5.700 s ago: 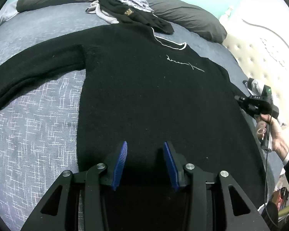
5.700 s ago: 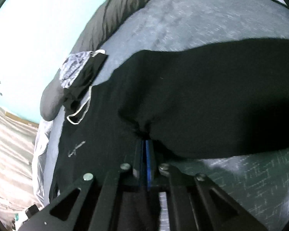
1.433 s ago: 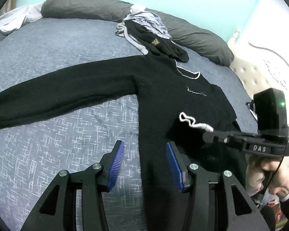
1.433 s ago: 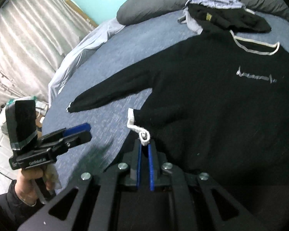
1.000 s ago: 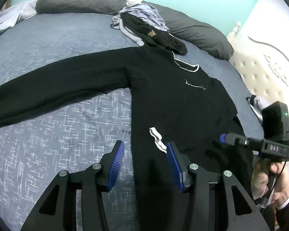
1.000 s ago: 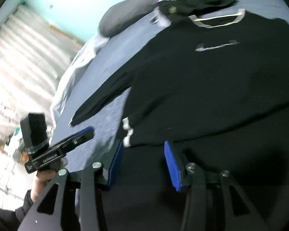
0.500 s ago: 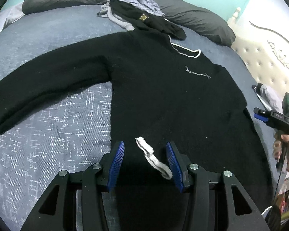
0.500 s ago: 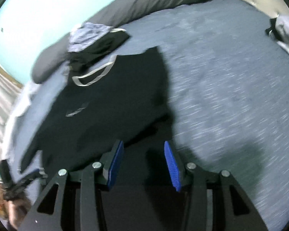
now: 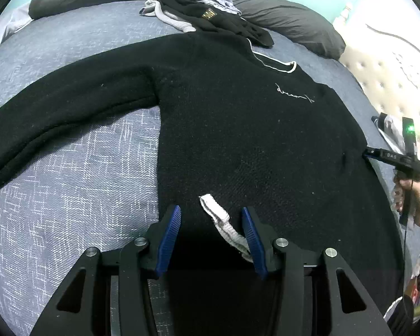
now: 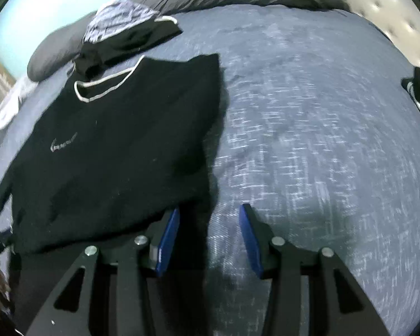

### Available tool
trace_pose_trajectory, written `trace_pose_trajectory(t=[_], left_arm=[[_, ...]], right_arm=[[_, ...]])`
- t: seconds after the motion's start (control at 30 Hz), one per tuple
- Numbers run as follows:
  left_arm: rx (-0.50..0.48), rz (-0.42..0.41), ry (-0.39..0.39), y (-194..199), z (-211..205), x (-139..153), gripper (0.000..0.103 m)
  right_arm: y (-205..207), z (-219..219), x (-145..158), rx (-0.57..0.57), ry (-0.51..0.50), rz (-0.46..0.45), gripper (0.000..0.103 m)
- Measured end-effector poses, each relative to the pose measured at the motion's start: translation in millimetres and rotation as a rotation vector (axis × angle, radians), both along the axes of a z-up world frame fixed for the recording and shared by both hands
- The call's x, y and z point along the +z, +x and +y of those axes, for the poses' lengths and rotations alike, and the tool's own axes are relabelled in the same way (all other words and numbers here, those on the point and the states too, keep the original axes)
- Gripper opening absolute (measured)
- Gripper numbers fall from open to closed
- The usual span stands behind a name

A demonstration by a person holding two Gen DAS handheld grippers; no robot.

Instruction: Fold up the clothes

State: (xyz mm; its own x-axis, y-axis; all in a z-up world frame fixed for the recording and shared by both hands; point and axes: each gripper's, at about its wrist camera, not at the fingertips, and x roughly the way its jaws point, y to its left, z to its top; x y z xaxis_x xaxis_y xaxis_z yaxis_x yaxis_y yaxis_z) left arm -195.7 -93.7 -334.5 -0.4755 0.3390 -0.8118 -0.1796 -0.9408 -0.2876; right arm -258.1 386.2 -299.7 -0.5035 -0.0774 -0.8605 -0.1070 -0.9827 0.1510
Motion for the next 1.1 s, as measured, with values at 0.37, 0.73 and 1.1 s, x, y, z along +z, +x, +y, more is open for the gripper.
trace_pose_trajectory(t=[0.37, 0.73, 1.1], left_arm=[[-0.010, -0.001, -0.009, -3.7, 4.0, -2.3, 0.050], [-0.025, 0.002, -0.030, -3.7, 8.0, -1.1, 0.051], [-0.024, 0.001, -0.023, -3.4, 7.4, -0.6, 0.052]], right_arm=[[-0.3, 11.7, 11.3, 0.004, -0.062, 0.053, 0.006], [-14.6, 22.6, 6.4, 0.100, -0.003, -0.021, 0.005], [-13.4, 35.9, 3.6, 0.102, -0.019, -0.030, 0.005]])
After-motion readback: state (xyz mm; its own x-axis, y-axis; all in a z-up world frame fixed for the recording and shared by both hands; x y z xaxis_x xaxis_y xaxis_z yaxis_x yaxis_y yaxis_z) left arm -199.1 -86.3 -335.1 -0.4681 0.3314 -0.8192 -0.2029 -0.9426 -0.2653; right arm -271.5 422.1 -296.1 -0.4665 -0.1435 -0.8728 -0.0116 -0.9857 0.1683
